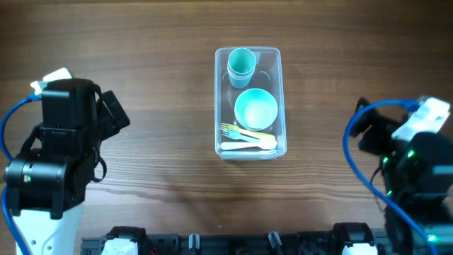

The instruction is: Pack container

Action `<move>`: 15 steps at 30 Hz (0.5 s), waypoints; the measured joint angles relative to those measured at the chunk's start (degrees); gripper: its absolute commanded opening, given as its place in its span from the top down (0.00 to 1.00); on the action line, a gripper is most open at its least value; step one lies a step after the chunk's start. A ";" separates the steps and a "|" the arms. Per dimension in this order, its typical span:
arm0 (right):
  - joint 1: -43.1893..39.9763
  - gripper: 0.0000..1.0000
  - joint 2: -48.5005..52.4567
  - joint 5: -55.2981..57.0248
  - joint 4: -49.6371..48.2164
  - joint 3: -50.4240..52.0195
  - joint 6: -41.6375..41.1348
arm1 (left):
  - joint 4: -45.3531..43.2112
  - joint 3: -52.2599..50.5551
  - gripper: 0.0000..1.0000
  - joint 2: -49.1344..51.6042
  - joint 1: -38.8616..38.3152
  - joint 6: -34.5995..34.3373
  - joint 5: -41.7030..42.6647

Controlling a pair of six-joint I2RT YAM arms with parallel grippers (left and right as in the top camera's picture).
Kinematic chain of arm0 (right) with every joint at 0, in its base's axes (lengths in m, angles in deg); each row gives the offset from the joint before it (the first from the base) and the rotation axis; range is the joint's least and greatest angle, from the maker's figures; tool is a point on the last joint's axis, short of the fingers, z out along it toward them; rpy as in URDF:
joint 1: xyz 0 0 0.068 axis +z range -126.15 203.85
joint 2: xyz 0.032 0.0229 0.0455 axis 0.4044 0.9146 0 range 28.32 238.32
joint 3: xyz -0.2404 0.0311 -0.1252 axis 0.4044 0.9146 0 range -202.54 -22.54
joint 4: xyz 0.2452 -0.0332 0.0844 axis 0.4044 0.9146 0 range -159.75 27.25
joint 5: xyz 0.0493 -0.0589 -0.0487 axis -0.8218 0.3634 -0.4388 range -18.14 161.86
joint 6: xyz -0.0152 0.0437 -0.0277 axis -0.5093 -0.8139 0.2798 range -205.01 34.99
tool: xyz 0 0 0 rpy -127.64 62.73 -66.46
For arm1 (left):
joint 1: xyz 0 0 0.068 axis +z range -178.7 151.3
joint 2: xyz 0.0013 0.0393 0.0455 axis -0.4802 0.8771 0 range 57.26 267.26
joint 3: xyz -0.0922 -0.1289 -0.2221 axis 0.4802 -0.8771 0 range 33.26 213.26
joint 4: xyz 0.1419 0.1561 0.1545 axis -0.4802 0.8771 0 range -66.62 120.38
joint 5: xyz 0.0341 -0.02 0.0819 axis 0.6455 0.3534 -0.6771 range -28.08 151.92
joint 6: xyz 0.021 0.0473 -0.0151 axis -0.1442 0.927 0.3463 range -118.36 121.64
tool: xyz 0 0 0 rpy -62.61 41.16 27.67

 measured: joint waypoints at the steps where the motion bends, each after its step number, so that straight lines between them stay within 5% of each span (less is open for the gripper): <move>1: 0.00 0.00 -3.98 -0.02 -2.25 6.36 0.17 | 0.02 0.00 0.00 0.04 0.00 0.00 0.02; 7: -0.39 0.00 -23.32 0.00 -7.32 29.14 0.66 | 0.07 -0.02 0.00 0.04 0.00 0.00 0.00; 15: -0.76 0.00 -34.93 -0.07 -7.43 39.89 0.68 | 0.09 -0.04 0.00 0.04 0.00 0.00 0.02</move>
